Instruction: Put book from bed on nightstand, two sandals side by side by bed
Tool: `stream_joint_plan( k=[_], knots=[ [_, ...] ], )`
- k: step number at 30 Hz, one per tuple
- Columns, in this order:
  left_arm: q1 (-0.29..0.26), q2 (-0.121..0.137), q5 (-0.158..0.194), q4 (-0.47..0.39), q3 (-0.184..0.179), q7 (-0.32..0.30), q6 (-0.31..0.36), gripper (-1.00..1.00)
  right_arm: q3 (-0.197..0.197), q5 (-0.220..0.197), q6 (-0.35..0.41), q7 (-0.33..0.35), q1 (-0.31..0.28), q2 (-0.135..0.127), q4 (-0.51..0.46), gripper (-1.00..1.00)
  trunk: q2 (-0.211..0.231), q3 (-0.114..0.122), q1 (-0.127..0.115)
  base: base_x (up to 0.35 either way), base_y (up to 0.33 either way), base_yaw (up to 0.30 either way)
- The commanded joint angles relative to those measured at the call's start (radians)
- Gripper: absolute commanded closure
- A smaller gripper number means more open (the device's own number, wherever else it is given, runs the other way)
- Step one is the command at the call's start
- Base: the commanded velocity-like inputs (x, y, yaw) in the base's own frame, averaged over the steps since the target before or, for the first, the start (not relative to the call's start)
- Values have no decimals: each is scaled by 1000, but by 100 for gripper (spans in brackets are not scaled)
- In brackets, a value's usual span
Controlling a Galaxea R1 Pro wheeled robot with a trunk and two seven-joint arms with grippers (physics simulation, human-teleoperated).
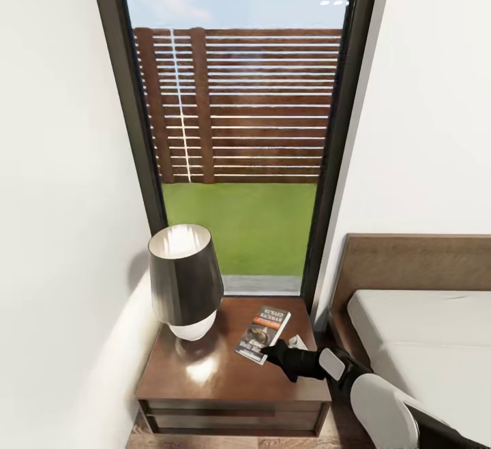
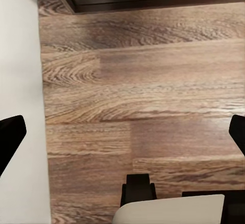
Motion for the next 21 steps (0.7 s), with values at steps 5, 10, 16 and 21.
stream_joint_plan(
  k=[5,10,16,21],
  knots=[
    [0,0,8,-1,-11,4,-3,-100,2,-33,27,-46,-9,0,-2,100,-1,-1,0,0,0,0],
    [-1,0,9,-2,-13,4,-3,-100,2,-51,32,-63,-15,0,-2,100,-22,-10,11,0,0,0],
    [-5,2,9,-20,-13,2,1,-100,2,-63,35,-85,-20,0,-2,100,-64,-29,34,0,0,0],
    [-14,3,10,-32,-13,3,20,-100,1,-65,35,-97,-21,0,-2,100,-64,-29,34,0,0,0]
  ],
)
